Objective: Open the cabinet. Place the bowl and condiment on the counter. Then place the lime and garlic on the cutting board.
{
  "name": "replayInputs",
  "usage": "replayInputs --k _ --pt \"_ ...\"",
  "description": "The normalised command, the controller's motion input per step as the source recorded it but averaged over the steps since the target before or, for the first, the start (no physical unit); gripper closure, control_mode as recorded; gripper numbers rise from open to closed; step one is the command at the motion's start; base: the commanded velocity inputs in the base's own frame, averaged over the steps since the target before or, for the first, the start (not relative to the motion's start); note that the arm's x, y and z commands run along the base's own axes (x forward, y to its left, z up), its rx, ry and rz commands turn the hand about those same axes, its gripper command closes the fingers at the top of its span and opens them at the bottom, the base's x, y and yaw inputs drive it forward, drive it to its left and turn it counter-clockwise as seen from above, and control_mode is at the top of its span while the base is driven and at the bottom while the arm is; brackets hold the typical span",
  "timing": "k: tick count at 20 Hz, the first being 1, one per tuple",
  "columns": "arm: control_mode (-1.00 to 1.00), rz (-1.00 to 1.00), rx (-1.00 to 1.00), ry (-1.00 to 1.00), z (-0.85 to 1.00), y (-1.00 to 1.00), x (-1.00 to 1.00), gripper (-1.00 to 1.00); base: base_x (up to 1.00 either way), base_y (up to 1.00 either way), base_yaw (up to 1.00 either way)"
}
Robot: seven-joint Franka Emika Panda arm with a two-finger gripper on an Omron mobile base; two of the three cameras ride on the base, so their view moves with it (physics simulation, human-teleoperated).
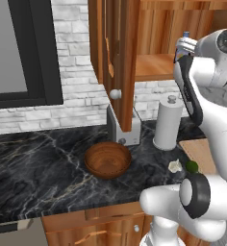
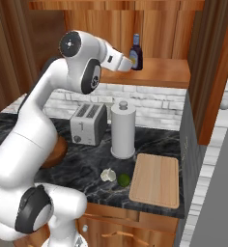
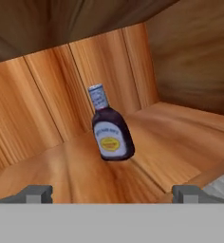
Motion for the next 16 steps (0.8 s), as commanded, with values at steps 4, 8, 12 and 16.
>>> replayInputs --k 4,8,12,16 --pt "-1.00 0.02 -0.01 0.00 0.00 0.00 0.03 -1.00 0.00 0.00 0.00" --pt "-1.00 0.05 0.00 -0.01 0.06 -0.23 0.16 -1.00 0.00 0.00 0.00" --pt "-1.00 0.04 0.02 0.00 0.09 -0.27 0.21 -1.00 0.00 0.00 0.00" --pt "-1.00 0.01 0.00 0.00 0.01 -0.08 0.03 -1.00 0.00 0.00 0.00"
